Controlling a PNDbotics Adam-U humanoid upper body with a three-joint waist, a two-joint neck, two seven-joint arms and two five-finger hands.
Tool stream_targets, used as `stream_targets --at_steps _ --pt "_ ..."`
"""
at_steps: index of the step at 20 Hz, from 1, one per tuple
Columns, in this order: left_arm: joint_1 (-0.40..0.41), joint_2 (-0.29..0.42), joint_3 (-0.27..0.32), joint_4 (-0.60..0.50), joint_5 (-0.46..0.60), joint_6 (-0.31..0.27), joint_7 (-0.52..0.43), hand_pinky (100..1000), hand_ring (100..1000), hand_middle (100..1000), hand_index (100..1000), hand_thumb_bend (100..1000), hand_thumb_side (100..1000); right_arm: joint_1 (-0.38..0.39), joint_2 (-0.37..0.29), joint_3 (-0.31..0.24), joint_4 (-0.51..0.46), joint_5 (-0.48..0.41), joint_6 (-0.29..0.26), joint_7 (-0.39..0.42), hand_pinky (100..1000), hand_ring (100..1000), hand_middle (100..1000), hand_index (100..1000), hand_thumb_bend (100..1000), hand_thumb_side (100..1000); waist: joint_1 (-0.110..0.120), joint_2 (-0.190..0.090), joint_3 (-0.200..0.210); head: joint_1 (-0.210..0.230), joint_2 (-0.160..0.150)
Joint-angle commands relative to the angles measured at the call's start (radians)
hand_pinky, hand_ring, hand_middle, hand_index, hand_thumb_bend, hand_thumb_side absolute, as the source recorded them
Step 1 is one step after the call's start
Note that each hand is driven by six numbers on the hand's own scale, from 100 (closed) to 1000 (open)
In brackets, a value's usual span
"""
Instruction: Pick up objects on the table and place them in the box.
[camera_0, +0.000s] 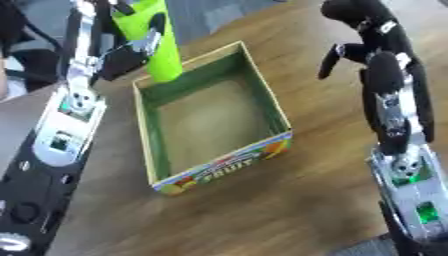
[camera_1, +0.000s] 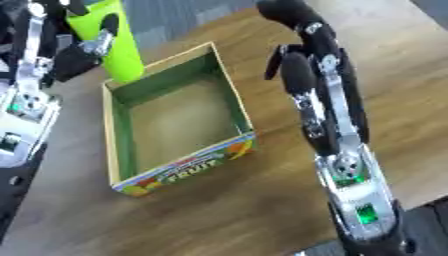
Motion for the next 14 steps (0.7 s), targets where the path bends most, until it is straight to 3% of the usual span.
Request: stream_targets --at_steps 1,2,3,4,5,6,9,10,14 --pt "-0.004 0.014 0.004 0.001 -0.007 -0.007 -0.041 100 400 501 556 248 644 -0.01 0.007 0.001 -0.012 -0.004 -0.002 0.002 341 845 800 951 375 1000 -0.007 -0.012 0.005 -0.006 0.0" --pt "-0.001 0.014 0.001 0.005 -0.014 -0.013 -0.063 221 574 666 762 480 823 -0.01 0.007 0.001 -0.012 -0.004 -0.002 0.002 341 845 800 951 377 1000 -0.007 -0.011 0.006 -0.006 0.0" --pt "0.001 0.015 -0.003 0.009 -0.019 -0.021 -0.096 181 547 639 735 446 805 -0.01 0.007 0.001 -0.012 -0.004 -0.002 0.002 341 845 800 951 377 1000 -0.007 -0.011 0.006 -0.006 0.0" --pt "0.003 0.016 -0.005 0.013 -0.021 -0.027 -0.129 507 805 862 986 667 907 -0.01 0.006 0.001 -0.012 -0.004 -0.002 0.002 341 845 800 951 379 1000 -0.008 -0.01 0.007 -0.006 0.0" --pt "0.004 0.017 -0.008 0.016 -0.024 -0.033 -0.171 488 789 847 969 651 903 -0.01 0.006 0.0 -0.012 -0.004 -0.002 0.002 341 845 800 951 378 1000 -0.008 -0.01 0.008 -0.006 0.0" --pt "0.004 0.018 -0.007 0.017 -0.027 -0.037 -0.208 626 902 951 1000 738 947 -0.009 0.006 0.0 -0.012 -0.004 -0.002 0.002 340 845 800 952 380 1000 -0.008 -0.009 0.009 -0.007 0.0" --pt "0.006 0.018 0.006 0.014 -0.023 -0.047 -0.269 641 920 974 1000 762 962 -0.009 0.006 -0.001 -0.012 -0.003 -0.002 0.001 340 845 800 952 382 1000 -0.009 -0.007 0.012 -0.009 0.0" --pt "0.007 0.018 0.009 0.014 -0.017 -0.049 -0.276 673 948 1000 1000 809 967 -0.009 0.006 -0.001 -0.012 -0.003 -0.002 0.001 339 846 800 952 386 1000 -0.009 -0.007 0.012 -0.01 0.0" --pt "0.009 0.019 0.015 0.015 0.012 -0.052 -0.288 675 947 1000 1000 816 967 -0.009 0.005 -0.001 -0.012 -0.003 -0.002 0.001 339 846 800 953 390 1000 -0.009 -0.004 0.014 -0.011 0.0"
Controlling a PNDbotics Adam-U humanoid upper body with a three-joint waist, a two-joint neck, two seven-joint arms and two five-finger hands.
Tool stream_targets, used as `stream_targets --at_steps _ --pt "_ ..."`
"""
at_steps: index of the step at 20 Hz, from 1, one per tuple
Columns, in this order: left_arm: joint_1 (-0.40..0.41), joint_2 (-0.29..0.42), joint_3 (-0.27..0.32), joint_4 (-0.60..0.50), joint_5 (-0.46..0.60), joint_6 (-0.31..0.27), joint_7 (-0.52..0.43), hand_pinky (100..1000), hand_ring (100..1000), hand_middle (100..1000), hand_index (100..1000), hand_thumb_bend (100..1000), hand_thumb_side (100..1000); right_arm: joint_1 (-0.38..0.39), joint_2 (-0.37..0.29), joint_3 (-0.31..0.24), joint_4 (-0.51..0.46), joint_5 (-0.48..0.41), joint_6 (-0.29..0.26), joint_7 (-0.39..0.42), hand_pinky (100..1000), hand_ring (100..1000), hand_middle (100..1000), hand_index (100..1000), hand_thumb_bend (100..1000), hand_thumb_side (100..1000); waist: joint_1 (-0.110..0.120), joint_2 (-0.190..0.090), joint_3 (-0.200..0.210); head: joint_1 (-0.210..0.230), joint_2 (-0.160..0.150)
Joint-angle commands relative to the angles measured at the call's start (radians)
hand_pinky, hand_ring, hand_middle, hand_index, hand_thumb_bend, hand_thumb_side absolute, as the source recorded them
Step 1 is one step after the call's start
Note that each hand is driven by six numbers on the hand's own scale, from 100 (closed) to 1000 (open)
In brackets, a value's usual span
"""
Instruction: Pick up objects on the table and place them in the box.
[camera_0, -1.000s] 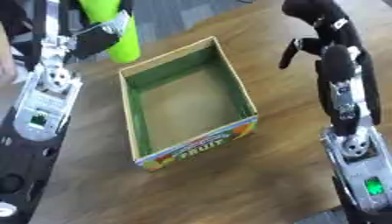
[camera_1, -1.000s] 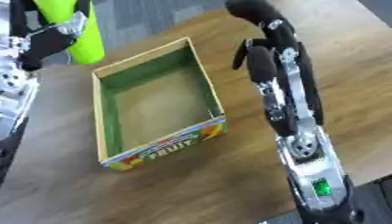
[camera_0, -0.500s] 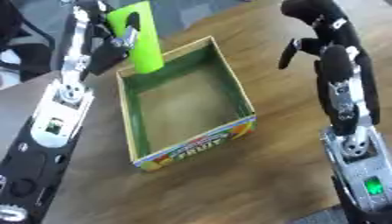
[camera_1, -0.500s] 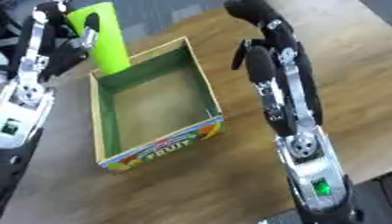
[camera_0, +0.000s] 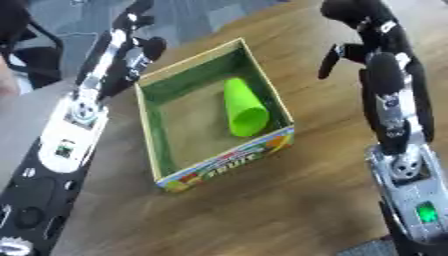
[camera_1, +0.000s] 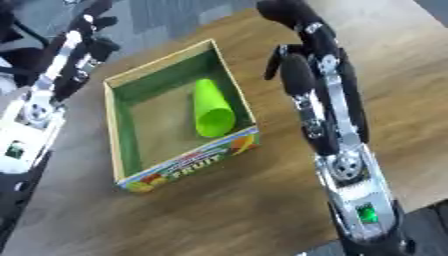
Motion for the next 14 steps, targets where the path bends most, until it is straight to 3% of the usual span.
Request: stream_targets --at_steps 1,4,8,9,10,11,14 --pt "-0.008 0.023 0.018 -0.01 0.02 -0.004 -0.012 672 946 1000 1000 813 968 -0.01 0.004 -0.001 -0.012 -0.003 -0.002 0.001 338 846 800 953 393 1000 -0.009 -0.009 0.005 -0.01 0.0" --pt "-0.006 0.025 0.025 -0.013 0.022 -0.006 -0.004 666 946 1000 1000 801 969 -0.01 0.003 -0.001 -0.011 -0.003 -0.003 0.001 338 846 800 953 395 1000 -0.01 -0.006 0.007 -0.011 0.0" --pt "0.006 0.036 0.05 -0.099 0.039 -0.062 0.105 665 926 969 989 491 997 -0.01 0.003 -0.003 -0.011 -0.003 -0.002 -0.001 337 848 800 957 400 1000 -0.013 -0.002 0.014 -0.012 0.0" --pt "0.015 0.041 0.056 -0.146 0.059 -0.1 0.154 658 914 954 963 386 1000 -0.01 0.002 -0.004 -0.011 -0.003 -0.002 -0.002 337 848 800 960 399 1000 -0.014 0.0 0.018 -0.013 0.0" --pt "0.028 0.049 0.057 -0.185 0.08 -0.13 0.197 654 908 949 955 355 1000 -0.01 0.002 -0.004 -0.011 -0.004 -0.002 -0.004 337 849 800 961 398 1000 -0.015 0.002 0.021 -0.013 0.0" --pt "0.044 0.057 0.058 -0.229 0.1 -0.162 0.236 646 892 931 929 235 1000 -0.01 0.002 -0.005 -0.011 -0.005 -0.002 -0.007 340 850 800 971 381 1000 -0.017 0.004 0.03 -0.014 0.0" --pt "0.097 0.074 0.051 -0.324 0.154 -0.205 0.298 626 875 908 907 146 1000 -0.01 0.003 -0.005 -0.01 -0.012 -0.002 -0.024 344 852 798 992 346 1000 -0.025 0.011 0.058 -0.013 0.0"
